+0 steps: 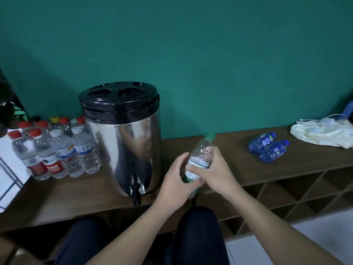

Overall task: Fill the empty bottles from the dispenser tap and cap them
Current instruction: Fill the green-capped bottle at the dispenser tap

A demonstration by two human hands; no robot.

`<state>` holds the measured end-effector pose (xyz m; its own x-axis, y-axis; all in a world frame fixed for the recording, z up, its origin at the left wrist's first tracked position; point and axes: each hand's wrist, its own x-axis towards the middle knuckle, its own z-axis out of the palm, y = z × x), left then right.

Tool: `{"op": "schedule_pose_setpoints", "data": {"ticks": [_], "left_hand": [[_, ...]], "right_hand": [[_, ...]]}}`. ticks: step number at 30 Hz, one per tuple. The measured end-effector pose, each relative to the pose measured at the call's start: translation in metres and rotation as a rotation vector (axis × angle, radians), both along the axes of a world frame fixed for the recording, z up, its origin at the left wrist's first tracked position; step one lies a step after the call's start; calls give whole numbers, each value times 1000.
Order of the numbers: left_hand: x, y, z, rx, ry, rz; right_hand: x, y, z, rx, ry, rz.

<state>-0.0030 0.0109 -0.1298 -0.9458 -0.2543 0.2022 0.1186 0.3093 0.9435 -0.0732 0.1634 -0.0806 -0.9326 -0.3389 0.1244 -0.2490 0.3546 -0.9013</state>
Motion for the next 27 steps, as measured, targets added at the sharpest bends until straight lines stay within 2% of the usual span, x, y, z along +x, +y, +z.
{"op": "schedule_pose_setpoints", "data": {"ticks": [3, 6, 9, 15, 22, 24, 27], "left_hand": [[33, -4, 9, -66, 15, 17], [68, -12, 13, -156, 49, 36], [98, -23, 13, -202, 45, 69], [136, -47, 9, -245, 51, 128], [157, -62, 0, -414, 31, 190], [159, -65, -5, -416, 23, 185], [163, -67, -11, -303, -12, 86]], "right_hand": [[37, -12, 6, -43, -24, 5], [63, -20, 7, 8, -1, 46], [77, -28, 14, 91, 38, 73], [82, -43, 50, 370, 386, -20], [85, -63, 69, 562, 374, -37], [84, -65, 64, 586, 398, 10], [83, -60, 56, 544, 471, 177]]}}
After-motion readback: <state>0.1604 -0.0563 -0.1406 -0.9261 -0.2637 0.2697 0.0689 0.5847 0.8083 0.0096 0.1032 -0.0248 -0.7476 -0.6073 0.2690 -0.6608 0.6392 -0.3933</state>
